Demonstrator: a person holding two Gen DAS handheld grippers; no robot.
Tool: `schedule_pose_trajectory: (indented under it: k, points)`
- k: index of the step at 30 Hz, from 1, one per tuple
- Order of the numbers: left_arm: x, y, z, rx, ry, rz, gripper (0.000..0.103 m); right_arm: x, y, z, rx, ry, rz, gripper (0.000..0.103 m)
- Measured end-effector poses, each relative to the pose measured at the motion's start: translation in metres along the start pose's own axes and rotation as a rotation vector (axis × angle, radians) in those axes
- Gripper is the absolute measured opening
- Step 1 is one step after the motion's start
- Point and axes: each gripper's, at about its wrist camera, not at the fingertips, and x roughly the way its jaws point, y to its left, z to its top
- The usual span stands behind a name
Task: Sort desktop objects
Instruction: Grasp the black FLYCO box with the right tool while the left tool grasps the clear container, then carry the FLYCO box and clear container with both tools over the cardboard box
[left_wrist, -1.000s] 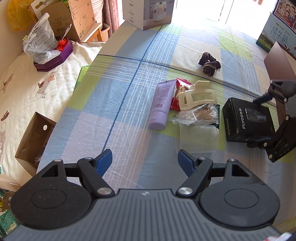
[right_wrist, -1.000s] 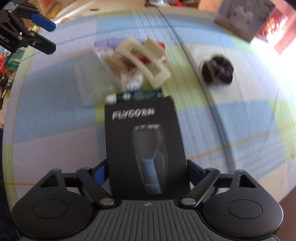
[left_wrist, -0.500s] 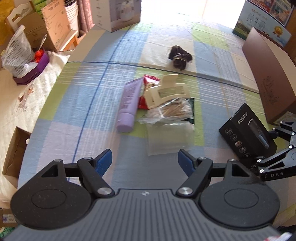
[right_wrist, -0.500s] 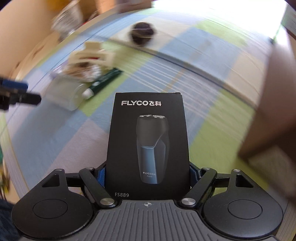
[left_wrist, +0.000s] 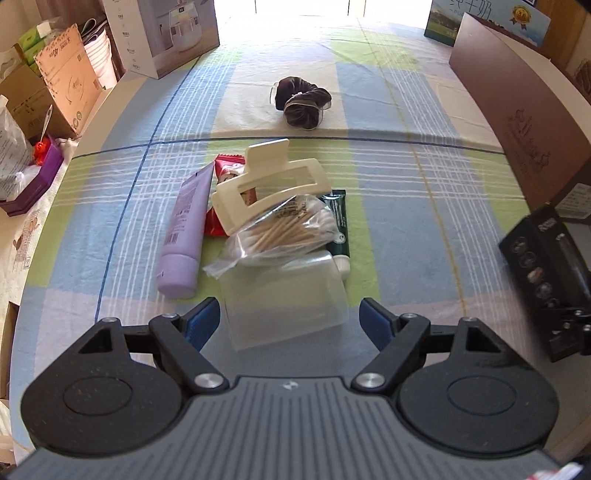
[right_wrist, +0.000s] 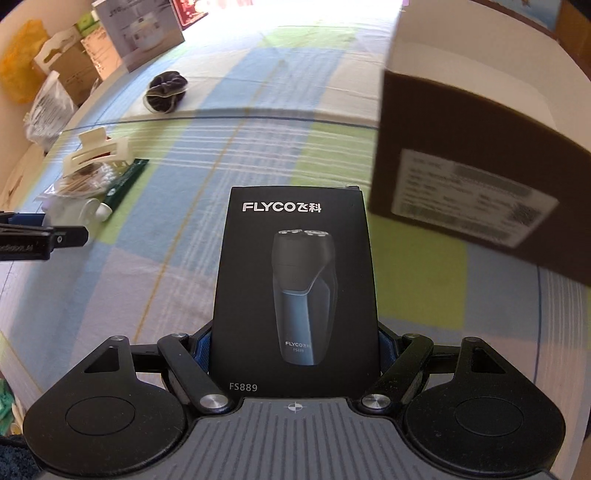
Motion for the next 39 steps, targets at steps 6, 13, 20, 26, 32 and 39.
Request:
schedule_pose_trajectory:
  k: [6, 13, 20, 26, 32, 39]
  points:
    - [0.003, 0.004, -0.003, -0.017, 0.006, -0.002, 0.070, -0.007, -0.008, -0.005, 0.022, -0.011, 0.019, 0.078]
    - [-0.014, 0.009, -0.034, 0.021, 0.025, -0.037, 0.069, -0.013, -0.012, -0.006, 0.034, -0.037, 0.051, 0.085]
    - [-0.023, 0.005, -0.050, 0.033, 0.015, -0.010, 0.075, -0.014, -0.012, -0.004, 0.034, -0.056, 0.051, 0.090]
    - [-0.009, 0.001, -0.037, 0.027, 0.043, 0.029, 0.072, -0.017, -0.011, -0.004, 0.035, -0.084, 0.050, 0.091]
    - [-0.008, -0.003, -0.035, 0.036, 0.046, 0.027, 0.070, -0.019, -0.010, -0.005, 0.045, -0.109, 0.033, 0.091]
    - [-0.015, -0.015, -0.029, 0.085, 0.020, 0.013, 0.070, -0.017, -0.002, -0.001, 0.002, -0.127, 0.015, 0.091]
